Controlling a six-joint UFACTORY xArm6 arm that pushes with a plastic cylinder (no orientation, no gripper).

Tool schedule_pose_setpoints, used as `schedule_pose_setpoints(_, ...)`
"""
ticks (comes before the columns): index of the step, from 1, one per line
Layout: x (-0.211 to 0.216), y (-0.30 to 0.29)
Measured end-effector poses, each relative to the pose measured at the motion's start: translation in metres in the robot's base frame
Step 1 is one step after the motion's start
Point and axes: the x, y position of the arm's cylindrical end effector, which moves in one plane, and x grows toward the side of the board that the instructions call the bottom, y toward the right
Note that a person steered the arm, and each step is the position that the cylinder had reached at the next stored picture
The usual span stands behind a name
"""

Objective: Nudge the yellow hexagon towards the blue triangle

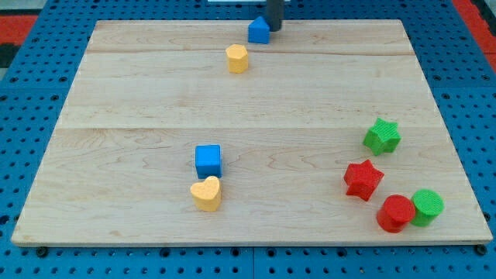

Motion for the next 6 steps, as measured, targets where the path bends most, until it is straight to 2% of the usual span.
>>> schedule_pose_setpoints(1, 0.000, -0.038)
schedule_pose_setpoints(2, 0.042, 0.007)
schedule_pose_setpoints(3, 0.098, 0.012)
schedule_pose_setpoints(4, 0.126, -0.016)
schedule_pose_setpoints(5, 0.122, -0.069)
schedule_pose_setpoints(6, 0.101, -0.077)
